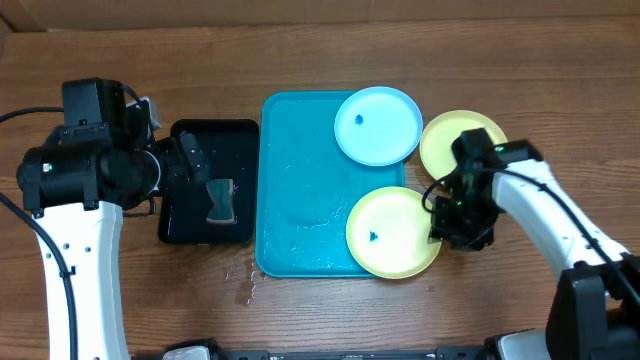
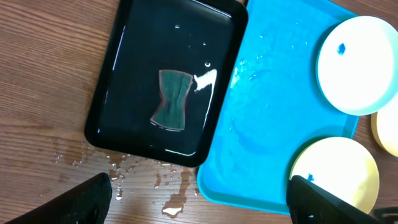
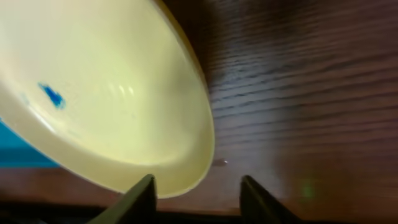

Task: Clean dirty plates on tray and stack at the side
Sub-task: 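Grasp the lower yellow plate rim with the right gripper, drag it leftward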

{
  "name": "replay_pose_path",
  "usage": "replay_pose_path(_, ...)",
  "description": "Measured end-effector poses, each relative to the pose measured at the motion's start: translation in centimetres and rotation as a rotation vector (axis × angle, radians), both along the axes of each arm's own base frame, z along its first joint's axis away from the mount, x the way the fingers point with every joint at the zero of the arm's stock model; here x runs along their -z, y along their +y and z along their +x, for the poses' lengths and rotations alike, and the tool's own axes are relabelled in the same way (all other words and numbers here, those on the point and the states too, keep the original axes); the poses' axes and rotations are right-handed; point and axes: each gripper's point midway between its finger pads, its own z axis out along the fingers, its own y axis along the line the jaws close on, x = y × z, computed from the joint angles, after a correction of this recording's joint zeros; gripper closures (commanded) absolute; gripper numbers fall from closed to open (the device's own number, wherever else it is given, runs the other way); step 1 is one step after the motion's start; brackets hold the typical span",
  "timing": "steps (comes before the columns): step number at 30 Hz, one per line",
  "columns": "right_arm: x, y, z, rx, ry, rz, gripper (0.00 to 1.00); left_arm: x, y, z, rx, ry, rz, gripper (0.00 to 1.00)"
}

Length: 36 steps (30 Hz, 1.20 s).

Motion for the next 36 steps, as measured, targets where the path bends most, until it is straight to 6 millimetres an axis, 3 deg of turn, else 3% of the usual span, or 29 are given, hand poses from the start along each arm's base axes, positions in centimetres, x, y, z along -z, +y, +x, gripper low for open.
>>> replay_pose_path(8,1.6,0.1,0.6,0.004,-0.051,-0.041,0.69,0.1,0.0,-0.2,0.000,0.009,-0.002,0.12)
replay_pose_path(12,2.5,-0.2,0.5,0.012,-0.061,-0.060,0.96,0.1,0.0,-0.3,0.002,0.011,-0.001,0.22)
replay_pose_path(17,2.7,0.7,1.7,0.040,-0.105,-0.018,0.96,0.1,0.0,-0.3,0.003,0.013,-0.001,0.29)
replay_pose_path(27,1.5,7.2,5.2,0.056,-0.249,0.215,0.96,0.2,-0.1,-0.4,0.003,0.019,-0.001,0.32)
replay_pose_path(36,0.9,13.1,6.8,0.065,-0.412,0.198,0.96,0.4,-0.1,-1.1,0.003,0.046,-0.005,0.32)
